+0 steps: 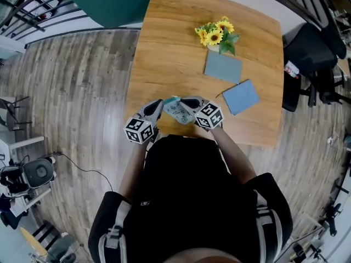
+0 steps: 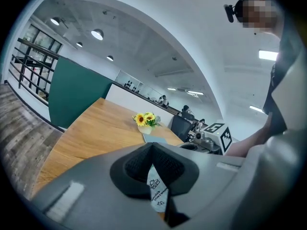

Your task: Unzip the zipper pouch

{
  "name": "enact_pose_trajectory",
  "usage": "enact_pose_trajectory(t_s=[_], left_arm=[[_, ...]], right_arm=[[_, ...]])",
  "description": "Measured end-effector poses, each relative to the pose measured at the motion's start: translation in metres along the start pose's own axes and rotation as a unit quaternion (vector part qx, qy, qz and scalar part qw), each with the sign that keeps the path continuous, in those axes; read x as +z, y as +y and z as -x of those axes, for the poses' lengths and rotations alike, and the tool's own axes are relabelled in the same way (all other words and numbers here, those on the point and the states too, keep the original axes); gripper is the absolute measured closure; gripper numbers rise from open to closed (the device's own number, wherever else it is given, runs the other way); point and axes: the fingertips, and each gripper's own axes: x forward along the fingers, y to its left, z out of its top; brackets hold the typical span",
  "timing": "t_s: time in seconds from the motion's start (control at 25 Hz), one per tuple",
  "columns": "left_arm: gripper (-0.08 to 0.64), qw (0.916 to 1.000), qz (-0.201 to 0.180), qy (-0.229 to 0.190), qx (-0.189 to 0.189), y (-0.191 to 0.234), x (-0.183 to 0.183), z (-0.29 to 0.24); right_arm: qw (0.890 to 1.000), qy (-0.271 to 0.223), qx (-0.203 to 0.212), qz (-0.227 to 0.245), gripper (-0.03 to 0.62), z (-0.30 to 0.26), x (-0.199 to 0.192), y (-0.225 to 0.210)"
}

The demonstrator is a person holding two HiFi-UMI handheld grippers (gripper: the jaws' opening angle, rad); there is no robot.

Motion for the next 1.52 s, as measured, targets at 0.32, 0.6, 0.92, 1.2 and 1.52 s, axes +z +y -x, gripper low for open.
enact_pose_trajectory(t_s=[0.32,0.6,0.92,1.2,1.52], left_arm=[[0.564,0.9908,0.103,0.041,-0.078,-0.007,-0.010,-0.007],[0.561,0.9729,0.202,0.020,-0.111,-0.005,-0.007,-0.006],[0.515,0.9189,0.354,-0.004,-0.173,-0.009,0.002,-0.010],[0.433,0.8982,0.385,-0.002,-0.212,-0.019,0.010,-0.021],[0.433,0.8757,0.422,-0.009,-0.234,-0.023,0.014,-0.025]], right_arm=[[0.984,0.032,-0.009,0.175,0.581,0.003,0.006,0.030],[0.965,0.032,-0.031,0.260,0.581,0.011,0.018,0.037],[0.944,0.028,-0.053,0.324,0.580,0.022,0.027,0.034],[0.913,0.036,-0.078,0.400,0.580,0.026,0.034,0.034],[0.912,0.033,-0.078,0.401,0.580,0.027,0.034,0.036]])
